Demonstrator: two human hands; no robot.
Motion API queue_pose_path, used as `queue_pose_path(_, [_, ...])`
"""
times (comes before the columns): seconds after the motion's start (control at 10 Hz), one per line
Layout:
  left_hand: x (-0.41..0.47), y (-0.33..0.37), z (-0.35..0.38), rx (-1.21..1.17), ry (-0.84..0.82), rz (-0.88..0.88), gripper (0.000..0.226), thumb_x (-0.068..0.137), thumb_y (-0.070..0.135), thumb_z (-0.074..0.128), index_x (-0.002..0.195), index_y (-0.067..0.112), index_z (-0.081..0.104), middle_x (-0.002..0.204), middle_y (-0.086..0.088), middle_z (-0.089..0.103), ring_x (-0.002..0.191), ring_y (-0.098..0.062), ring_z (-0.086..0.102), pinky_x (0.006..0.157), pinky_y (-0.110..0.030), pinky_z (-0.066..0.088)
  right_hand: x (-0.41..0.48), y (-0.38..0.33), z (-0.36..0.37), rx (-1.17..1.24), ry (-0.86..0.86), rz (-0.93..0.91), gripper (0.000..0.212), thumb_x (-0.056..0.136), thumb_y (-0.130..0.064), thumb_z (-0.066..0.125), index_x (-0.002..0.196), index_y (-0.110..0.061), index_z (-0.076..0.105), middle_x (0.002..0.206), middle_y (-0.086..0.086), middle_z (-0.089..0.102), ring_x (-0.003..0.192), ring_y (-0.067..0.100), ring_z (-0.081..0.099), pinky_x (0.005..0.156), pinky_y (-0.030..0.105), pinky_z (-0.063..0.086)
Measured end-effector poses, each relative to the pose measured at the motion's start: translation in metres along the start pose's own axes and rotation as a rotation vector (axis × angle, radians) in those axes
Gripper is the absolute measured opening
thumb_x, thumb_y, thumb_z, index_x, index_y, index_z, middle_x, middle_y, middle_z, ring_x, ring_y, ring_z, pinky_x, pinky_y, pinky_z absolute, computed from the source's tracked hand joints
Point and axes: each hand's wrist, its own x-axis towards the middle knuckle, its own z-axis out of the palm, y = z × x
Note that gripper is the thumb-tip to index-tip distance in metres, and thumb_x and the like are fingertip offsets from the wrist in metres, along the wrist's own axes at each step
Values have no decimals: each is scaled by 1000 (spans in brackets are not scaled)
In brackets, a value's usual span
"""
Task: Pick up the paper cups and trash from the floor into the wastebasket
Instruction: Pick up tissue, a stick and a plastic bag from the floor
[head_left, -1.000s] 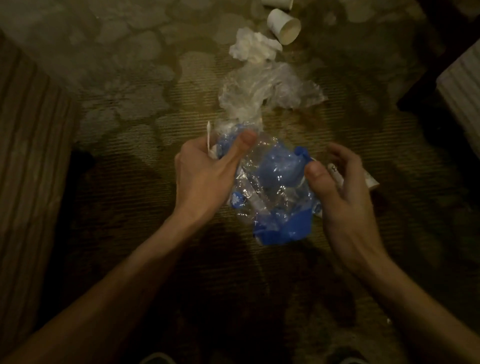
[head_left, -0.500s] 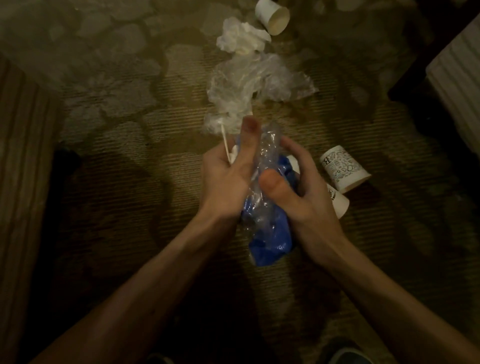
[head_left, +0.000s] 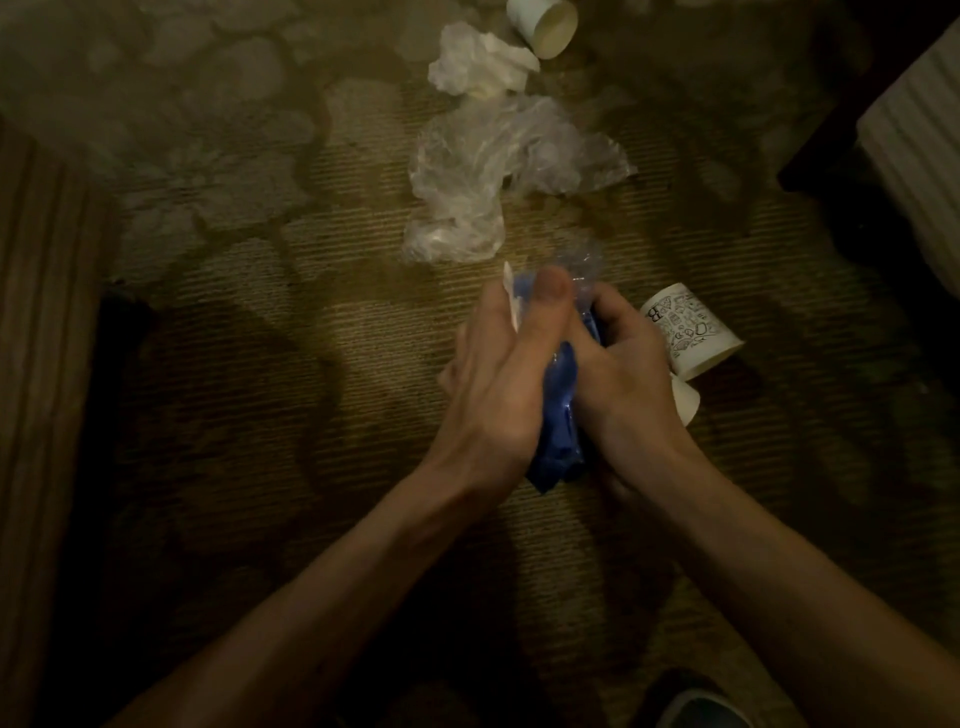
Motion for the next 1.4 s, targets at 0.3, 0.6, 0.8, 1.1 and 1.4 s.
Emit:
queue_pose_path(0.3, [18,21,-6,-91,-20,-7,48,87,66,38,110,29,58,108,-1,67,101,-15,67,88,-39,56,2,-32,2,138,51,250,30,95,-48,55,110,-24,66,96,2,76,87,17,74,74,34,61])
queue_pose_path(0.6, [-20,220,4,60,-12,-50,27,100,50,33,97,32,53,86,17,63,79,-3,62,74,-24,52,-86,-216,-5,281,107,209,69,96,-65,27,136,-17,56,119,4,71,106,16,69,85,34,58])
queue_pose_path(0.8, [-66,444,22,64,-221,6,48,104,45,22,109,12,57,94,-8,67,89,-20,66,83,-41,54,-178,-416,-15,86,384,34,45,92,-52,48,111,-15,67,98,2,74,91,14,72,73,23,56])
queue_pose_path(1.1, [-140,710,6,-28,-523,179,36,99,55,25,121,30,38,106,10,58,95,2,64,75,-14,53,-303,-679,2,57,671,-58,45,102,-42,43,108,-1,62,102,22,69,97,35,67,91,53,53])
queue_pose_path(1.4, [-247,836,3,104,-978,503,31,87,70,32,118,67,31,117,23,57,109,3,59,89,-22,53,-468,-767,36,463,976,-176,41,101,-44,43,118,-12,64,107,12,73,98,26,72,92,48,56])
